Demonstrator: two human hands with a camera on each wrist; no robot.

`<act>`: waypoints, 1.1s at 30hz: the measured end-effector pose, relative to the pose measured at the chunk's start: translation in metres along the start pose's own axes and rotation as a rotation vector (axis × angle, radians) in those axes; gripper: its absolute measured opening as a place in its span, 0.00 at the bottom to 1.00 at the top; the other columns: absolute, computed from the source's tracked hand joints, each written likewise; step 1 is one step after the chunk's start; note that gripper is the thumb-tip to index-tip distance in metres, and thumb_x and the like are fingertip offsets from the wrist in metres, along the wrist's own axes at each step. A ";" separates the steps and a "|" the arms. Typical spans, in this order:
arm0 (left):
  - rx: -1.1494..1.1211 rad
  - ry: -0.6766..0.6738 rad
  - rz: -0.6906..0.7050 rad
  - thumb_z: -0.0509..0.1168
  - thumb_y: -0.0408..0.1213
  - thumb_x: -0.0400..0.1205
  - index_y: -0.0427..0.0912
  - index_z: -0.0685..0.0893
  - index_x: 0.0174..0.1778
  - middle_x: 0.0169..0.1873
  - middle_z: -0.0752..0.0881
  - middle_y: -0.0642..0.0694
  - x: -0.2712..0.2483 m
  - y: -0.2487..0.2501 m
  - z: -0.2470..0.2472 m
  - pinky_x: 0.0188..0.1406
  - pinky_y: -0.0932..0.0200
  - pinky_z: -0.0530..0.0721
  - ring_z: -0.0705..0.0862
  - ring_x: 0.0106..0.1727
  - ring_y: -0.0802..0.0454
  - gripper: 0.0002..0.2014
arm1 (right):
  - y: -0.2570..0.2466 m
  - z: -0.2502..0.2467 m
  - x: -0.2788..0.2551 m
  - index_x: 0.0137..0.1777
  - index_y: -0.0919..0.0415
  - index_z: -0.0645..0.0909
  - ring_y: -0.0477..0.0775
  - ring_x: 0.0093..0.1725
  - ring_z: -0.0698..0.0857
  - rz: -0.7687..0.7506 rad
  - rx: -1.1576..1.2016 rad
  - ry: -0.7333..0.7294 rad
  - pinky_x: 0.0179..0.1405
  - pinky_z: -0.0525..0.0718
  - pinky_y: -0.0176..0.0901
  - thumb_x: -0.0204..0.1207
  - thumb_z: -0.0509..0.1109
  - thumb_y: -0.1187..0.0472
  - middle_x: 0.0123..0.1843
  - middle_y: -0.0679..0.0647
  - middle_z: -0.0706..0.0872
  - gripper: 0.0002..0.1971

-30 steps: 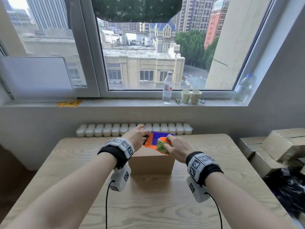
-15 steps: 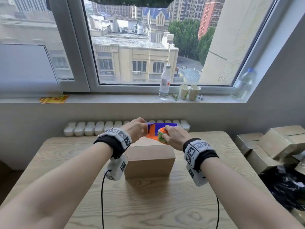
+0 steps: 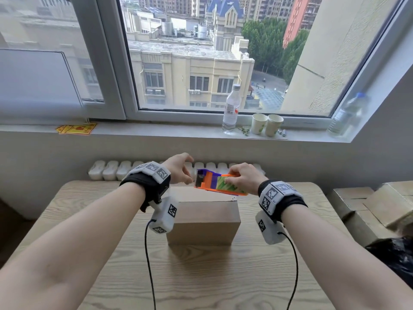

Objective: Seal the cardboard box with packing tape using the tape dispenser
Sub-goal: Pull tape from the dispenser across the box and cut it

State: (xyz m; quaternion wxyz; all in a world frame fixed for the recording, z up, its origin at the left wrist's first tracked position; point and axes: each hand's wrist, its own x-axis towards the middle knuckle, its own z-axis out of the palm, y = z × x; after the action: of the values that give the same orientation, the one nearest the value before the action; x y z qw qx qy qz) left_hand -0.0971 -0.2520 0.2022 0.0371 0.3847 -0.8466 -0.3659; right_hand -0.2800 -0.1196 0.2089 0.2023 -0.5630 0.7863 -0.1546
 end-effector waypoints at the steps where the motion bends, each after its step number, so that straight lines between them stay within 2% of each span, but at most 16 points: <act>1: 0.019 0.010 -0.027 0.74 0.29 0.71 0.37 0.79 0.60 0.35 0.87 0.46 0.002 -0.003 -0.001 0.54 0.52 0.84 0.85 0.38 0.49 0.21 | 0.001 0.000 0.002 0.41 0.55 0.82 0.52 0.44 0.81 -0.003 0.022 0.001 0.41 0.75 0.40 0.74 0.69 0.56 0.44 0.54 0.84 0.04; 2: 0.033 0.023 -0.032 0.74 0.31 0.71 0.36 0.84 0.52 0.32 0.87 0.47 0.003 -0.005 -0.002 0.54 0.53 0.84 0.85 0.37 0.51 0.14 | 0.002 0.000 0.004 0.38 0.54 0.81 0.52 0.43 0.81 -0.004 0.047 0.006 0.40 0.75 0.40 0.73 0.70 0.55 0.42 0.53 0.83 0.05; 4: 0.029 0.038 -0.025 0.74 0.33 0.71 0.40 0.88 0.37 0.27 0.87 0.49 0.002 -0.007 -0.002 0.48 0.56 0.84 0.83 0.31 0.55 0.02 | 0.004 0.000 0.007 0.36 0.54 0.81 0.51 0.40 0.82 -0.003 0.092 0.026 0.38 0.77 0.39 0.71 0.72 0.53 0.39 0.53 0.84 0.07; 7: -0.017 0.056 -0.036 0.74 0.32 0.71 0.43 0.87 0.29 0.25 0.87 0.49 0.002 -0.013 -0.003 0.42 0.57 0.83 0.80 0.26 0.58 0.06 | 0.004 -0.003 0.009 0.37 0.57 0.83 0.46 0.36 0.81 -0.018 0.112 0.032 0.31 0.76 0.33 0.71 0.73 0.48 0.37 0.51 0.85 0.11; 9: -0.042 0.080 -0.042 0.74 0.31 0.71 0.43 0.88 0.28 0.24 0.86 0.48 0.000 -0.014 -0.006 0.35 0.62 0.82 0.79 0.24 0.59 0.06 | 0.006 -0.005 0.010 0.37 0.59 0.83 0.47 0.35 0.82 -0.030 0.130 0.011 0.32 0.78 0.34 0.70 0.74 0.46 0.37 0.53 0.86 0.15; 11: -0.061 0.102 -0.038 0.73 0.30 0.70 0.43 0.88 0.28 0.24 0.86 0.48 0.000 -0.014 -0.008 0.32 0.65 0.80 0.79 0.24 0.59 0.07 | 0.009 -0.005 0.012 0.34 0.61 0.83 0.49 0.35 0.82 -0.023 0.128 0.012 0.36 0.80 0.41 0.66 0.76 0.43 0.35 0.54 0.86 0.19; 14: -0.087 0.104 -0.032 0.72 0.29 0.70 0.44 0.88 0.28 0.25 0.86 0.45 0.000 -0.013 -0.011 0.31 0.64 0.80 0.78 0.25 0.56 0.07 | 0.014 -0.007 0.013 0.27 0.56 0.79 0.49 0.33 0.80 0.008 0.124 0.035 0.37 0.79 0.45 0.62 0.77 0.40 0.31 0.51 0.82 0.20; 17: -0.049 0.145 -0.053 0.73 0.30 0.70 0.47 0.87 0.26 0.27 0.87 0.42 0.001 -0.014 -0.013 0.33 0.60 0.80 0.78 0.25 0.55 0.09 | 0.014 -0.011 0.010 0.28 0.51 0.78 0.51 0.39 0.81 -0.013 0.201 0.003 0.40 0.78 0.43 0.71 0.73 0.49 0.33 0.49 0.82 0.14; 19: -0.043 0.150 -0.046 0.73 0.31 0.70 0.46 0.87 0.27 0.28 0.87 0.42 0.001 -0.013 -0.014 0.38 0.57 0.81 0.79 0.27 0.54 0.08 | 0.014 -0.014 0.008 0.30 0.52 0.79 0.52 0.41 0.81 -0.009 0.225 -0.019 0.37 0.77 0.40 0.74 0.70 0.53 0.36 0.50 0.82 0.12; 22: -0.021 0.160 -0.041 0.73 0.30 0.71 0.40 0.90 0.33 0.24 0.86 0.50 0.000 -0.011 -0.015 0.41 0.59 0.82 0.80 0.26 0.59 0.02 | 0.021 -0.016 0.008 0.33 0.56 0.80 0.53 0.42 0.81 0.024 0.101 0.024 0.39 0.77 0.42 0.72 0.71 0.47 0.39 0.53 0.84 0.14; 24: -0.015 0.186 -0.047 0.73 0.30 0.71 0.36 0.91 0.37 0.20 0.84 0.59 -0.002 -0.013 -0.018 0.36 0.66 0.80 0.80 0.22 0.66 0.02 | 0.030 -0.018 0.006 0.35 0.58 0.82 0.53 0.42 0.83 0.066 0.035 0.060 0.43 0.81 0.46 0.67 0.73 0.40 0.39 0.54 0.86 0.19; 25: -0.010 0.190 -0.046 0.73 0.29 0.71 0.36 0.91 0.38 0.22 0.85 0.59 -0.003 -0.015 -0.019 0.35 0.68 0.80 0.80 0.23 0.67 0.03 | 0.035 -0.020 0.005 0.35 0.59 0.83 0.53 0.42 0.84 0.077 0.034 0.059 0.44 0.81 0.47 0.66 0.73 0.40 0.40 0.55 0.86 0.20; 27: 0.014 0.193 -0.049 0.73 0.29 0.71 0.36 0.91 0.38 0.30 0.88 0.50 -0.004 -0.017 -0.019 0.41 0.62 0.82 0.81 0.30 0.62 0.03 | 0.041 -0.023 0.002 0.35 0.59 0.82 0.56 0.44 0.84 0.073 0.094 0.041 0.45 0.81 0.47 0.70 0.72 0.46 0.42 0.57 0.86 0.15; 29: 0.021 0.186 -0.059 0.73 0.30 0.70 0.37 0.91 0.36 0.31 0.89 0.46 -0.005 -0.019 -0.018 0.45 0.58 0.82 0.82 0.33 0.56 0.02 | 0.042 -0.027 -0.001 0.34 0.57 0.81 0.56 0.45 0.82 0.062 0.140 0.034 0.44 0.78 0.46 0.73 0.70 0.51 0.43 0.58 0.85 0.11; 33: 0.015 0.181 -0.078 0.73 0.30 0.71 0.37 0.91 0.36 0.27 0.86 0.48 -0.005 -0.021 -0.016 0.40 0.59 0.83 0.81 0.31 0.55 0.02 | 0.053 -0.031 -0.001 0.32 0.57 0.81 0.52 0.40 0.82 0.093 0.033 0.086 0.41 0.78 0.43 0.69 0.73 0.43 0.37 0.54 0.85 0.17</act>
State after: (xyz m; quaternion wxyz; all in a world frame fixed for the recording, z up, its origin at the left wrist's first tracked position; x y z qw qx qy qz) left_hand -0.0750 -0.2669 0.2017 0.0965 0.4494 -0.8267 -0.3245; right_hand -0.3387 -0.1012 0.2111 0.1845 -0.5154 0.8168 -0.1818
